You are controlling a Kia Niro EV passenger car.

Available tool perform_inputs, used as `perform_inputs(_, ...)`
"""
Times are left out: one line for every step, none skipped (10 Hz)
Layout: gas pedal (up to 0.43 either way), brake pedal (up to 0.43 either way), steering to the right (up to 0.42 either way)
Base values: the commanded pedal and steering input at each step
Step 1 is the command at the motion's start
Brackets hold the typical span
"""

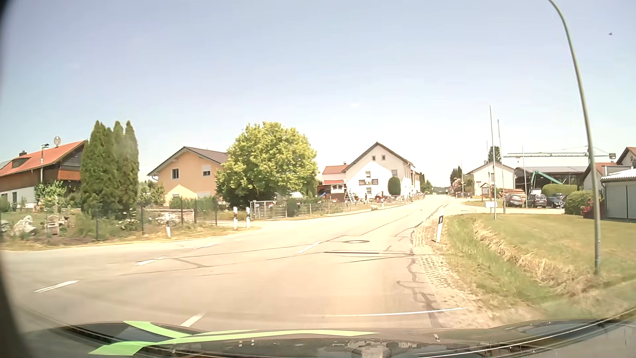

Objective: Follow the waypoints while adhering to traffic rules and regulations

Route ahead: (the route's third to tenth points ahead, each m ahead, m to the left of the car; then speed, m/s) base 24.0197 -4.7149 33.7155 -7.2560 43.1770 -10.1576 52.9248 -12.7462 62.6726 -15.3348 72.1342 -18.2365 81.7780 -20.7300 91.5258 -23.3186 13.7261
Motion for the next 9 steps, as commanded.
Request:
perform_inputs(0.157, 0.000, 0.058)
perform_inputs(0.157, 0.000, 0.058)
perform_inputs(0.157, 0.000, 0.057)
perform_inputs(0.157, 0.000, 0.053)
perform_inputs(0.110, 0.000, 0.050)
perform_inputs(0.079, 0.000, 0.047)
perform_inputs(0.039, 0.000, 0.047)
perform_inputs(0.039, 0.000, 0.047)
perform_inputs(0.039, 0.000, 0.047)
